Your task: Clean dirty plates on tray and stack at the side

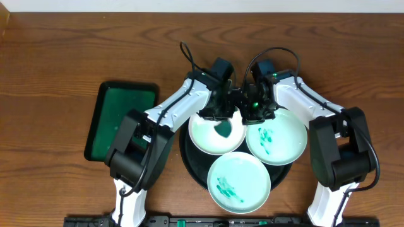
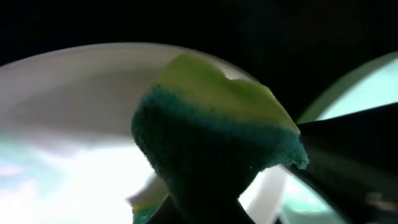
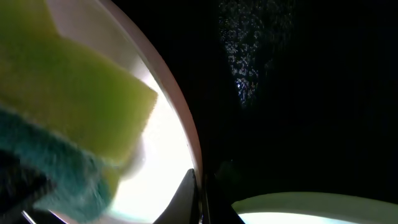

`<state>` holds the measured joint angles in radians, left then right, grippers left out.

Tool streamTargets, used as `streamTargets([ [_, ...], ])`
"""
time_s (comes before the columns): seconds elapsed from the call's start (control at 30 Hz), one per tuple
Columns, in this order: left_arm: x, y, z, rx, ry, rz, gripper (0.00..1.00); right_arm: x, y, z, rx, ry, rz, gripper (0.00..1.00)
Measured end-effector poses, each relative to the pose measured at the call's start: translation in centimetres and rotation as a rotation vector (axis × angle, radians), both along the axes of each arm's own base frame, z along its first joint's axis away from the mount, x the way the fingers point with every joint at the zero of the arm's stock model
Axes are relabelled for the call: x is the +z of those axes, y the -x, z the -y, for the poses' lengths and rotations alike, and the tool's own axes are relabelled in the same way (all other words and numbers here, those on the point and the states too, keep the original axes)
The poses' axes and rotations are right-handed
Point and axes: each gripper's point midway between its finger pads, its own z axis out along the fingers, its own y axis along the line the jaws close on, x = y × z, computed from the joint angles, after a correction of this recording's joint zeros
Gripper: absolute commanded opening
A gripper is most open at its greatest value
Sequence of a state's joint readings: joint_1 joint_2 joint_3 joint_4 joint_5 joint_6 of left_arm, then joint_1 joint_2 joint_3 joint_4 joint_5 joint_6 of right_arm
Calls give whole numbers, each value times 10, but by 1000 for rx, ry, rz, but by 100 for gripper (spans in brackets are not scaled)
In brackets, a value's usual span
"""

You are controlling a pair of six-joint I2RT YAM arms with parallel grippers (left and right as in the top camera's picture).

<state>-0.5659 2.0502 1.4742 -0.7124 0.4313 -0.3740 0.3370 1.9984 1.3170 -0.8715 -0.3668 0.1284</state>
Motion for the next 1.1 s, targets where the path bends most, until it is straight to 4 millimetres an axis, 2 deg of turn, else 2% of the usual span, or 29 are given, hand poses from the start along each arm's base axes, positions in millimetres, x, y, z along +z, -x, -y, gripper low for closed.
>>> streamTargets([
  [0.1, 4, 1, 9, 14, 56, -27, 7, 0, 0, 0, 0, 0, 0, 1],
  [0.2, 3, 4, 8, 32, 53, -51, 7, 0, 0, 0, 0, 0, 0, 1],
  [0.33, -2, 4, -14, 79, -20, -80, 7, 0, 0, 0, 0, 0, 0, 1],
  [0.6, -10, -10, -87, 234, -155, -146, 7, 0, 0, 0, 0, -1, 1, 1],
  [0.67, -10, -10, -94, 236, -163, -154, 7, 0, -1, 0, 0, -2, 3, 1],
  [0.83, -8, -8, -93, 210, -177, -136, 7, 0, -1, 0, 0, -2, 4, 1],
  [0.97, 10, -8, -86, 184, -167, -80, 7, 0, -1, 0, 0, -1, 4, 1],
  [1.1, 53, -10, -80, 176, -116, 27, 7, 0, -1, 0, 0, -1, 4, 1],
])
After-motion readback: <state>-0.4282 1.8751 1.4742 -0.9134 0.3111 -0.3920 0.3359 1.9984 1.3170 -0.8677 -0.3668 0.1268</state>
